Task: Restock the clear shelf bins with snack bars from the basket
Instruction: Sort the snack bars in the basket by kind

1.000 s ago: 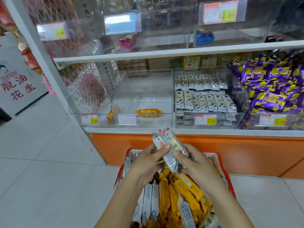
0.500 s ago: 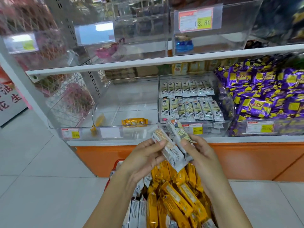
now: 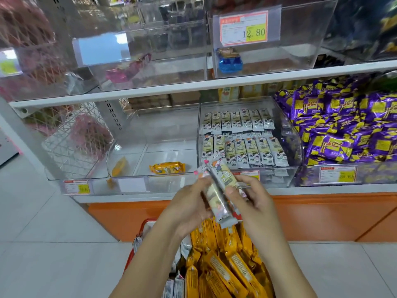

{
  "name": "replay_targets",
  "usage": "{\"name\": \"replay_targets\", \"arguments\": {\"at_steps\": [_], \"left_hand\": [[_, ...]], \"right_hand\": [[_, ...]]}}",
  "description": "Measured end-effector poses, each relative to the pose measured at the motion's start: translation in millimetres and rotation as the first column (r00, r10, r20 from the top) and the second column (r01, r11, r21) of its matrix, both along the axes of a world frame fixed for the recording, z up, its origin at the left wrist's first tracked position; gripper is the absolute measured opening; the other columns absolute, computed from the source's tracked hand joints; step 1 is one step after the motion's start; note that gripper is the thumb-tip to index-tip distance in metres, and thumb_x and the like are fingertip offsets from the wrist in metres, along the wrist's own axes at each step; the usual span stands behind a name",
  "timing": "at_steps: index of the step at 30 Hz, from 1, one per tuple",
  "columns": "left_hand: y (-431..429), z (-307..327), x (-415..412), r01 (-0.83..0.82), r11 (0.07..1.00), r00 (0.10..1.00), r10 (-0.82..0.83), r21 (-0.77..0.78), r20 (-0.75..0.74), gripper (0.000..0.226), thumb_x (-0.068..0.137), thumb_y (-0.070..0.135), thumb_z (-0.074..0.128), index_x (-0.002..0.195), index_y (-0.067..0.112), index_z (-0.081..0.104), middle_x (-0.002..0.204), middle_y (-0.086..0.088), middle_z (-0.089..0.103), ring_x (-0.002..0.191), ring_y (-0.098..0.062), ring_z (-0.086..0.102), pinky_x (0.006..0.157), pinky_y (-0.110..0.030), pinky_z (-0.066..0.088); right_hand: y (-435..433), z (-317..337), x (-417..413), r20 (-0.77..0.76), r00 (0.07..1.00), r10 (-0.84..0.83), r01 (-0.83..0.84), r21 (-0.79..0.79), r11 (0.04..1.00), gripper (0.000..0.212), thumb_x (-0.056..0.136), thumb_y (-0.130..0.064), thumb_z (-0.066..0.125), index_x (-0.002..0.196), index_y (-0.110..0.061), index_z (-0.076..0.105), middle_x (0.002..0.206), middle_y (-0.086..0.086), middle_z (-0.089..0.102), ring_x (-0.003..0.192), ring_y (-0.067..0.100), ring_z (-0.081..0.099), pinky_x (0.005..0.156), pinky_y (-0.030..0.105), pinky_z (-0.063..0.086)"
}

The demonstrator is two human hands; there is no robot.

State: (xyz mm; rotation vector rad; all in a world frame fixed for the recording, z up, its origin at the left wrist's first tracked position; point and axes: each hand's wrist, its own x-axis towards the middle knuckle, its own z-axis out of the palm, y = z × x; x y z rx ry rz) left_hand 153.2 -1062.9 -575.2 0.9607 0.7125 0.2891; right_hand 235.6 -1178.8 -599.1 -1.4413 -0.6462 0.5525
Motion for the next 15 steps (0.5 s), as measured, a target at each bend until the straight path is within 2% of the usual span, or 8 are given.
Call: {"name": "replay_targets", "arguments": {"at_steps": [4, 6, 7, 8, 9, 11, 12, 15], "left_hand": [[10, 13, 3, -0.016, 0.994, 0.999, 0.011, 0.104, 0.046, 0.053, 0.078, 0.025, 0.062, 0.122, -0.004, 0.054, 0.110, -0.019, 0.068, 0.102, -0.030, 0.066, 0.079, -0.038, 0.058], [17, 19, 6, -0.039, 0.988, 0.998, 0.031, 0.152, 0.060, 0.057, 0.073, 0.023, 0.066, 0.122, -0.004, 0.054, 0.108, -0.017, 0.070, 0.097, -0.027, 0.069, 0.077, -0.035, 0.059], [20, 21, 8, -0.044, 0.981, 0.998, 0.034, 0.188, 0.057, 0.057, 0.072, 0.022, 0.068, 0.121, -0.004, 0.054, 0.106, -0.016, 0.070, 0.095, -0.026, 0.069, 0.076, -0.034, 0.059], [22, 23, 10, -0.047, 0.974, 0.998, 0.037, 0.223, 0.052, 0.056, 0.072, 0.021, 0.069, 0.120, -0.003, 0.056, 0.105, -0.015, 0.071, 0.093, -0.026, 0.070, 0.075, -0.033, 0.059], [23, 25, 13, -0.056, 0.966, 0.998, 0.045, 0.251, 0.050, 0.054, 0.072, 0.020, 0.070, 0.118, -0.003, 0.057, 0.104, -0.016, 0.071, 0.092, -0.027, 0.070, 0.074, -0.032, 0.058], [25, 30, 20, -0.081, 0.959, 0.996, 0.069, 0.272, 0.054, 0.045, 0.076, 0.014, 0.071, 0.116, -0.003, 0.059, 0.103, -0.016, 0.071, 0.089, -0.028, 0.070, 0.071, -0.031, 0.057], [25, 33, 24, -0.079, 0.959, 0.996, 0.063, 0.271, 0.065, 0.039, 0.079, 0.010, 0.070, 0.114, -0.003, 0.060, 0.103, -0.016, 0.071, 0.088, -0.026, 0.070, 0.071, -0.030, 0.058], [29, 46, 35, -0.041, 0.940, 0.997, 0.015, 0.339, 0.079, 0.028, 0.086, 0.016, 0.066, 0.110, 0.002, 0.063, 0.102, -0.013, 0.072, 0.089, -0.021, 0.070, 0.078, -0.027, 0.057]], "right_hand": [[8, 10, 16, 0.075, 0.997, 0.021, -0.018, -0.038, 0.999, 0.015, 0.087, -0.031, 0.066, 0.096, -0.042, 0.064, 0.099, -0.010, 0.071, 0.087, 0.009, 0.069, 0.080, 0.038, 0.053], [11, 16, 21, 0.170, 0.985, 0.024, -0.011, -0.076, 0.997, 0.011, 0.087, -0.034, 0.064, 0.092, -0.043, 0.061, 0.100, -0.016, 0.067, 0.092, 0.001, 0.064, 0.082, 0.029, 0.053], [12, 21, 21, 0.255, 0.966, 0.030, 0.000, -0.116, 0.993, 0.011, 0.087, -0.038, 0.063, 0.094, -0.045, 0.058, 0.102, -0.022, 0.062, 0.094, -0.006, 0.059, 0.084, 0.020, 0.050], [13, 26, 21, 0.351, 0.935, 0.047, 0.016, -0.174, 0.985, 0.019, 0.085, -0.045, 0.063, 0.102, -0.047, 0.054, 0.105, -0.027, 0.055, 0.097, -0.011, 0.054, 0.084, 0.011, 0.045], [15, 30, 20, 0.439, 0.896, 0.070, 0.040, -0.236, 0.971, 0.034, 0.081, -0.050, 0.064, 0.113, -0.044, 0.053, 0.107, -0.027, 0.048, 0.099, -0.011, 0.049, 0.084, 0.007, 0.041], [21, 36, 19, 0.598, 0.796, 0.098, 0.119, -0.313, 0.942, 0.068, 0.078, -0.054, 0.068, 0.138, -0.032, 0.044, 0.114, -0.016, 0.040, 0.108, 0.002, 0.045, 0.089, 0.016, 0.041], [25, 38, 20, 0.658, 0.747, 0.096, 0.165, -0.323, 0.932, 0.077, 0.079, -0.051, 0.068, 0.145, -0.028, 0.035, 0.116, -0.011, 0.038, 0.111, 0.008, 0.044, 0.090, 0.023, 0.042], [35, 49, 32, 0.711, 0.702, 0.032, 0.242, -0.281, 0.929, 0.077, 0.079, -0.039, 0.067, 0.146, -0.029, 0.030, 0.118, -0.003, 0.042, 0.107, 0.015, 0.047, 0.083, 0.031, 0.043]]}}
